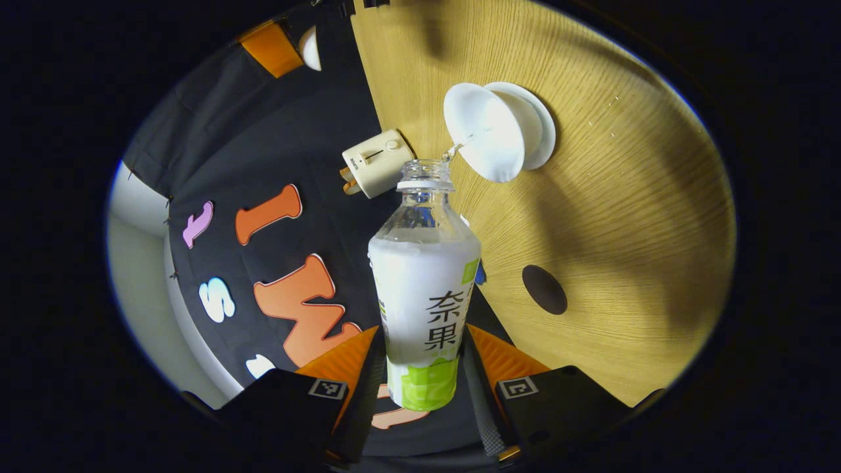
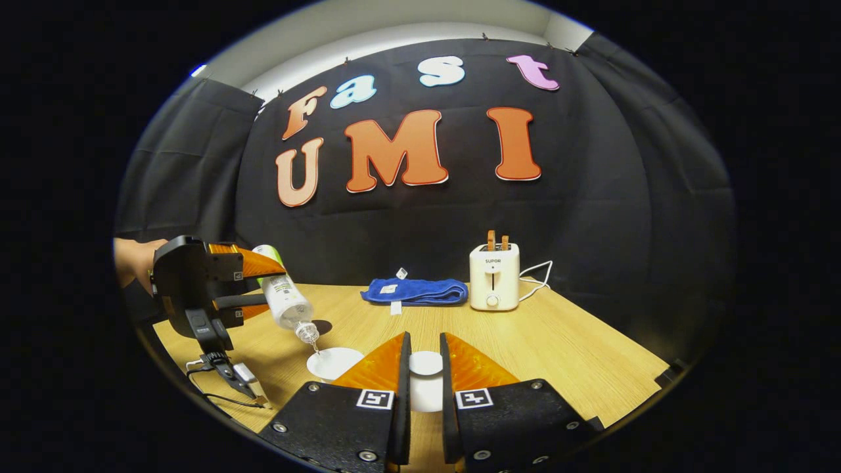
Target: Open the teacup lid with one hand, grasp the water bottle and pour water into the teacup with the other hand; after pouring, place the water bottle on the coaster and then close the teacup lid.
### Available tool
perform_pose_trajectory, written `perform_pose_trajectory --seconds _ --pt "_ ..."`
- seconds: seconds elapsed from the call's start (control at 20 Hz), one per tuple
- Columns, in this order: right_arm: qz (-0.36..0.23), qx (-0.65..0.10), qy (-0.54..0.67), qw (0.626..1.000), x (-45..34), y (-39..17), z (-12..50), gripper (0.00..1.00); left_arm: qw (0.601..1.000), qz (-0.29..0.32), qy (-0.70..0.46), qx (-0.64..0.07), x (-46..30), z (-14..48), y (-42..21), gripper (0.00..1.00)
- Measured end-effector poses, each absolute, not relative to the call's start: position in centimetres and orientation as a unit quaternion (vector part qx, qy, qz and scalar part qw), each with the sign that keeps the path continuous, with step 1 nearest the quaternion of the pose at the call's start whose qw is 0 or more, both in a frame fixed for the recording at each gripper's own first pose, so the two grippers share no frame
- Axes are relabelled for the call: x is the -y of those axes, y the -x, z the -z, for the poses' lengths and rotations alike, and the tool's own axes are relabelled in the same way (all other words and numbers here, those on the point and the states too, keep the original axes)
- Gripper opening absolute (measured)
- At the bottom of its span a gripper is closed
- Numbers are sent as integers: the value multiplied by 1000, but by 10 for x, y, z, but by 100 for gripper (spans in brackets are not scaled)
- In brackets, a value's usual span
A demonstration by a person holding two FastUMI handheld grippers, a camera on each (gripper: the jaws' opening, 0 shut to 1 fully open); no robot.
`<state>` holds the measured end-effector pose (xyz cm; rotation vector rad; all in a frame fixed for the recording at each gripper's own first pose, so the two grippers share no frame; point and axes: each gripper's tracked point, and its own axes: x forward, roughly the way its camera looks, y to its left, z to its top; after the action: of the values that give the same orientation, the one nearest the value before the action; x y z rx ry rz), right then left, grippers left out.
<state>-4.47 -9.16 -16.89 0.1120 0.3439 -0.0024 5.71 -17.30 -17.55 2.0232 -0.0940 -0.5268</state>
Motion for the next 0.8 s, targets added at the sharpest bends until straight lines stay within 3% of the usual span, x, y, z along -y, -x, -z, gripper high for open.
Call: perform_pose_trajectory --seconds 0.1,0.2,0.8 --pt "0 -171 -55 984 91 44 169 20 491 217 -843 48 177 170 -57 71" --pt "-2 -170 -55 984 89 43 168 20 481 214 -848 55 178 165 -58 67" --pt "-14 -172 -54 983 78 38 167 20 441 185 -875 81 176 136 -71 67"
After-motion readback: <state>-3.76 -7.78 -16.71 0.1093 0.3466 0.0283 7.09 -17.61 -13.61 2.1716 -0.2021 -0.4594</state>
